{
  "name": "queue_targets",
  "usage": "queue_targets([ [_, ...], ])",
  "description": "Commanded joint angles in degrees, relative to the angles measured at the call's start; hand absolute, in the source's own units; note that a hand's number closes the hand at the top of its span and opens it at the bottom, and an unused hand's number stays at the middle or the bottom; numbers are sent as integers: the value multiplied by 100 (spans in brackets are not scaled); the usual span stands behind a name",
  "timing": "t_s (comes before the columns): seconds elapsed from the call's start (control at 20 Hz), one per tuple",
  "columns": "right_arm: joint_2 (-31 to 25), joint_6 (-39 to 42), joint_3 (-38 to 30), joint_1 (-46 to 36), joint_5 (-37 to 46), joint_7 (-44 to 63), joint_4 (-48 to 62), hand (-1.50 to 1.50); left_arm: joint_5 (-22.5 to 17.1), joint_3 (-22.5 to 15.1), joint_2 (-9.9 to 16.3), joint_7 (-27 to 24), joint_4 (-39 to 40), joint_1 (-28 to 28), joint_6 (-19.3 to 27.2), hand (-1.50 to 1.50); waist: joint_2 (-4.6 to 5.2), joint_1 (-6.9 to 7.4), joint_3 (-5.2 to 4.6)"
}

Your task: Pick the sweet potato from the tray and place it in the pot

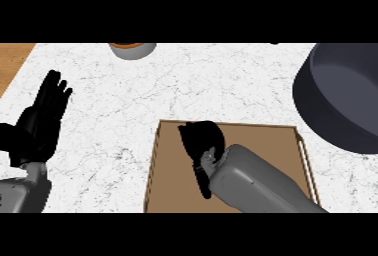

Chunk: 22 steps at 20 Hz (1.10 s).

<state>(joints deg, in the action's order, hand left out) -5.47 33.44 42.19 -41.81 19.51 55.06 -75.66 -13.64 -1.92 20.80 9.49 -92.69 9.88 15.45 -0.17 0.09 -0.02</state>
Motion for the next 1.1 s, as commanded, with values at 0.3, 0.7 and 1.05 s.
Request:
queue_targets([
  [0.3, 430, 420, -185, 232, 659, 673, 150, -150, 120, 146, -162, -88, 225, 19, -231, 0, 10, -8, 1],
  [0.7, 260, 450, -143, 834, 1425, 67, 157, -150, 279, 246, -262, 43, -6, -32, -282, 0, 9, 1, 2],
  [1.05, 355, 462, -487, 920, 1937, -480, 605, -150, 464, 329, -328, 548, -374, 146, -204, 0, 12, 14, 3],
])
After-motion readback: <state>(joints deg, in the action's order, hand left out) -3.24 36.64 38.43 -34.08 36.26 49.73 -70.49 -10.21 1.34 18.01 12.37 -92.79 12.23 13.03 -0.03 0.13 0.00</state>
